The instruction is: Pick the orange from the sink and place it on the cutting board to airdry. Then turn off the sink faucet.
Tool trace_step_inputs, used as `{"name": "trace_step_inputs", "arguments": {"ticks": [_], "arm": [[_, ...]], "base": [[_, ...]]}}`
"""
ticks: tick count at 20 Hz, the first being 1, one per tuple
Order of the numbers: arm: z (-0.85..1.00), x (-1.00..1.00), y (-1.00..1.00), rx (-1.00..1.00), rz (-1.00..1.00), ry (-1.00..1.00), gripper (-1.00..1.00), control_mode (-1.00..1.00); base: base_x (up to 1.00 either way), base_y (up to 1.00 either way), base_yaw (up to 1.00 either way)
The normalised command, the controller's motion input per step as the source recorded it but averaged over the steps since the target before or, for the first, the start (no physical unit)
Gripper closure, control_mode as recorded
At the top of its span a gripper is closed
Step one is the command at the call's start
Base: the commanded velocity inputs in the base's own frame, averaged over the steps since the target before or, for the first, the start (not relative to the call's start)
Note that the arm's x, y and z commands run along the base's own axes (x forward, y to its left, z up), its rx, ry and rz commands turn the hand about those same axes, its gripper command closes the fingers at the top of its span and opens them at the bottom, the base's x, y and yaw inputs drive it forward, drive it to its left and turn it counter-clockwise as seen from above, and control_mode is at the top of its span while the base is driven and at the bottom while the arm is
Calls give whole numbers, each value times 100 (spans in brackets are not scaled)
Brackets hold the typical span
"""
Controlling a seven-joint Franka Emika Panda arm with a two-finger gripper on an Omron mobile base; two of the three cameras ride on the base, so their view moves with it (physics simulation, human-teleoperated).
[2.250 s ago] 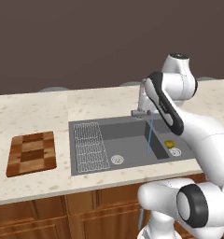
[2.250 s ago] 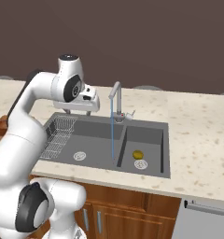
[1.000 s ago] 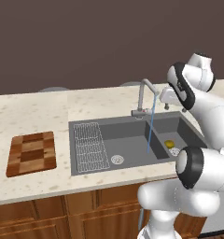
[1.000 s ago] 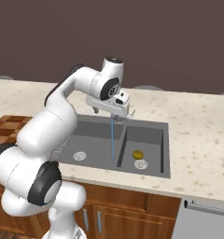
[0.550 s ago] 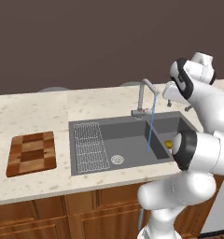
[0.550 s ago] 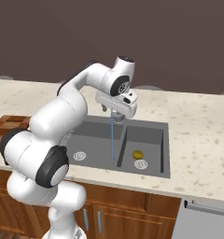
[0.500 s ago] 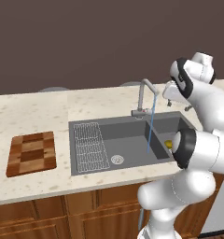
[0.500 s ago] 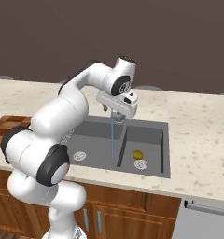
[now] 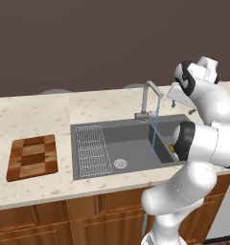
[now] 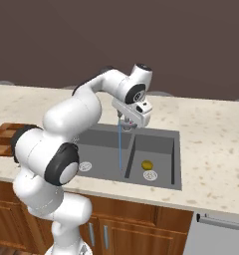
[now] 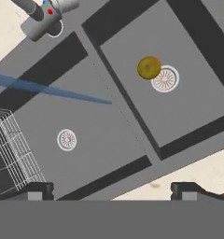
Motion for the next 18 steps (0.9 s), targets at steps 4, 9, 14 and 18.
{"name": "trace_step_inputs", "arguments": {"ticks": [4,9,14,18], "arm": [[-18,28,-13,2,-20,4,-100,-100],[-20,27,-21,0,-20,7,-100,-100],[-19,26,-22,1,-19,5,-100,-100],[-18,24,-20,3,-17,2,-100,-100]], "base": [[0,0,0],[0,0,0],[0,0,0],[0,0,0]]}}
